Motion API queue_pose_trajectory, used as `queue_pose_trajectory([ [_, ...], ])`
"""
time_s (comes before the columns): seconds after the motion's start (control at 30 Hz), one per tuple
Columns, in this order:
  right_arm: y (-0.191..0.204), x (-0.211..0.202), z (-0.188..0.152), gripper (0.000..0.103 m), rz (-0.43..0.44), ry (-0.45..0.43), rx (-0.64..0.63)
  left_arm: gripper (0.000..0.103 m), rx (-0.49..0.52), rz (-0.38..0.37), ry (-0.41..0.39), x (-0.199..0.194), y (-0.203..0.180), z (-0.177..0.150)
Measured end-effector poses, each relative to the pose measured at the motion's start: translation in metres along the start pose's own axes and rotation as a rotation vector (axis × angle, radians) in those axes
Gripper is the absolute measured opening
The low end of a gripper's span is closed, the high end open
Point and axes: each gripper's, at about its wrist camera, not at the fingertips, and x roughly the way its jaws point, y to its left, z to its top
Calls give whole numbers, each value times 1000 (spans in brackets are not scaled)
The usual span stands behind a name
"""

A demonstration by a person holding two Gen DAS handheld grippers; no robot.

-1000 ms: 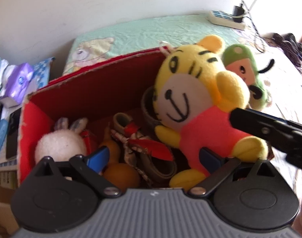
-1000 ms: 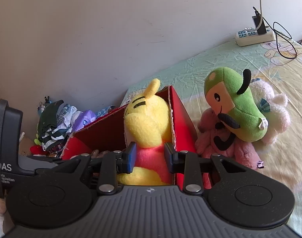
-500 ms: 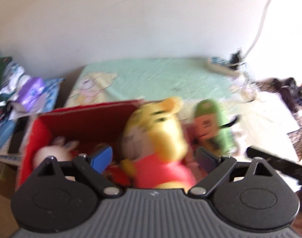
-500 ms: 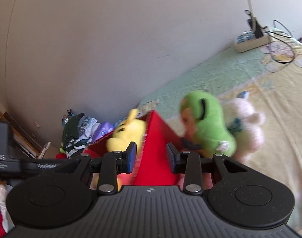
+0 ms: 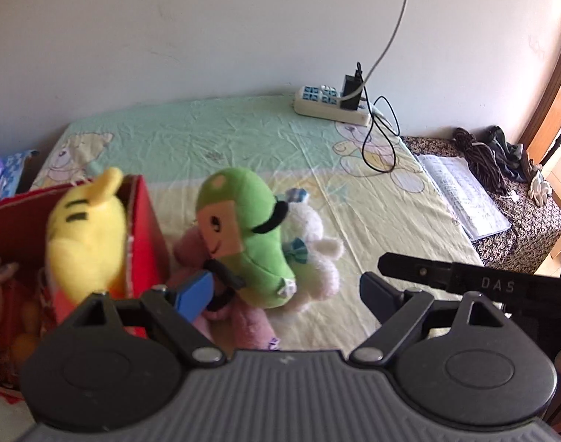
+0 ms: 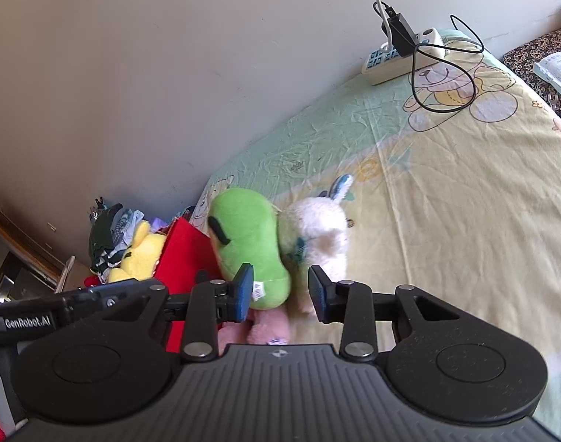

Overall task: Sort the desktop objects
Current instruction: 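Close both grippers on the green plush toy, then lift the green plush with both grippers and lower it into the red box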

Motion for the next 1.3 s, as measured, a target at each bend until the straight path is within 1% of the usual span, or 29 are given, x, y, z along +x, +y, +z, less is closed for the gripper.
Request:
queue_pose_trajectory([
  [0.1,-13,2,6,37,-16,9,-3,88,-33,0,24,17,-2,-2],
  [0.17,-21,5,10,37,2,23,27,88,-60,5,30,28,-2,-4],
  [0.23,-23,9,16,37,20,39,30,89,-71,35,25,39,-1,-6],
  [0.3,-19,16,25,37,40,50,-12,90,-70,68,22,48,1,-5],
  [0.4,-15,30,44,48,90,95,-29,90,-87,107,18,63,7,-1],
  [0.47,-12,40,54,56,131,126,-29,91,-101,131,23,73,10,2],
  [0.6,2,62,66,64,172,170,-53,90,-104,167,49,90,16,5],
  [0.63,6,69,66,65,179,187,-56,85,-106,165,59,93,18,6],
  [0.67,9,78,66,65,184,208,-62,75,-110,158,68,96,20,7],
  [0.7,13,85,64,65,184,227,-69,70,-111,153,80,99,22,8],
  [0.73,16,93,62,65,184,245,-78,67,-110,147,93,102,23,8],
  [0.8,21,106,58,65,172,256,-81,66,-103,143,105,106,23,9],
  [0.87,20,119,56,64,155,266,-49,65,-89,156,106,107,21,9],
  [0.97,14,130,51,61,144,278,1,64,-81,156,108,106,19,10],
  [1.1,3,122,53,58,173,280,59,63,-28,151,94,96,7,7],
  [1.27,1,101,53,58,178,271,75,62,-31,97,100,82,-6,2],
  [1.3,0,97,52,58,175,270,86,62,-35,81,107,85,-9,3],
])
